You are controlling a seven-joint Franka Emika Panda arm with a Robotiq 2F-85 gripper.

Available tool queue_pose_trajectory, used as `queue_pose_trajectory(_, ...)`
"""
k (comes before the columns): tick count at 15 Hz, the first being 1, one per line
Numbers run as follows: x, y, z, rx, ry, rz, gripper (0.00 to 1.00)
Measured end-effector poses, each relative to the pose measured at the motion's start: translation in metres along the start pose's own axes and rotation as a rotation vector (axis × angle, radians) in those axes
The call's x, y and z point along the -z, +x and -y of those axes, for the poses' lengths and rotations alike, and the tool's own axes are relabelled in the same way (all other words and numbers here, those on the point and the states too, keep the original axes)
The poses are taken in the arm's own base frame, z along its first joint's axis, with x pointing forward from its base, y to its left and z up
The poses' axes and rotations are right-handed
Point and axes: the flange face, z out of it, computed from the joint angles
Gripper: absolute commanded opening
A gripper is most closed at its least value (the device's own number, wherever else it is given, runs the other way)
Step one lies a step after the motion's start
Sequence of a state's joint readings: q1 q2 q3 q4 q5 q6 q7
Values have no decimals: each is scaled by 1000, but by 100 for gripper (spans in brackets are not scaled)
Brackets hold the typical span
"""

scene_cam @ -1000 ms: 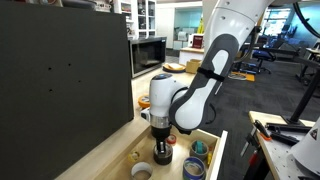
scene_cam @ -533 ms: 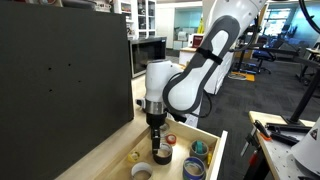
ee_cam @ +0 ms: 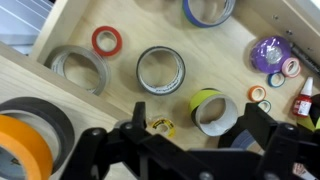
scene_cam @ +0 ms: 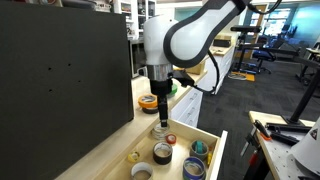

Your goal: Put the black tape in the drawer

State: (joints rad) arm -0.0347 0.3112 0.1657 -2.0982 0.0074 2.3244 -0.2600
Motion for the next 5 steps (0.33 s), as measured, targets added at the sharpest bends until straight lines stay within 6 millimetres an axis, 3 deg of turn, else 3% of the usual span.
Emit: queue_pose_trajectory(5, 50, -30, -1, -45, -62, 23, 100)
